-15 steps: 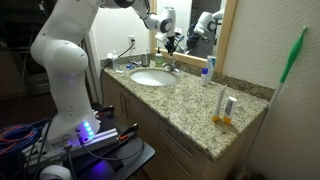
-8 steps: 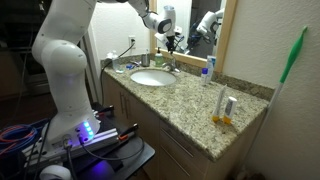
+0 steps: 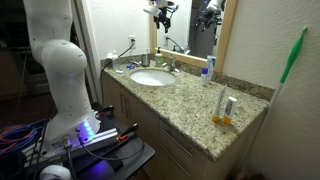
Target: Open the tap
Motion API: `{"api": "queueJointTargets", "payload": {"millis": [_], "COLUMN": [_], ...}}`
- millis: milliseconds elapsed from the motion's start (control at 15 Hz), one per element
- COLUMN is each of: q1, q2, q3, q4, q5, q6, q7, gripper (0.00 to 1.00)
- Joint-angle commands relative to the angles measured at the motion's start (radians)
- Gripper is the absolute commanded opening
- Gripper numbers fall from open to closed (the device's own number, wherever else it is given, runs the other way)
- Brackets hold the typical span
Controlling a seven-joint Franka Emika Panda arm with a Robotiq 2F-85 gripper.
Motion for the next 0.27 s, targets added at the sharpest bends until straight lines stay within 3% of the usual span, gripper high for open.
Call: {"api": "queueJointTargets", "payload": {"millis": [0,200], "q1": [0.01,0.009], "q2": [-0.04,-0.09], "q3": [-0.011,-0.014], "q4": [-0.019,-0.062], "q5": [0.0,-0.001], "q6": [-0.042,-0.063], "q7": [-0.008,-0.016], "gripper": [0.98,1.0]}}
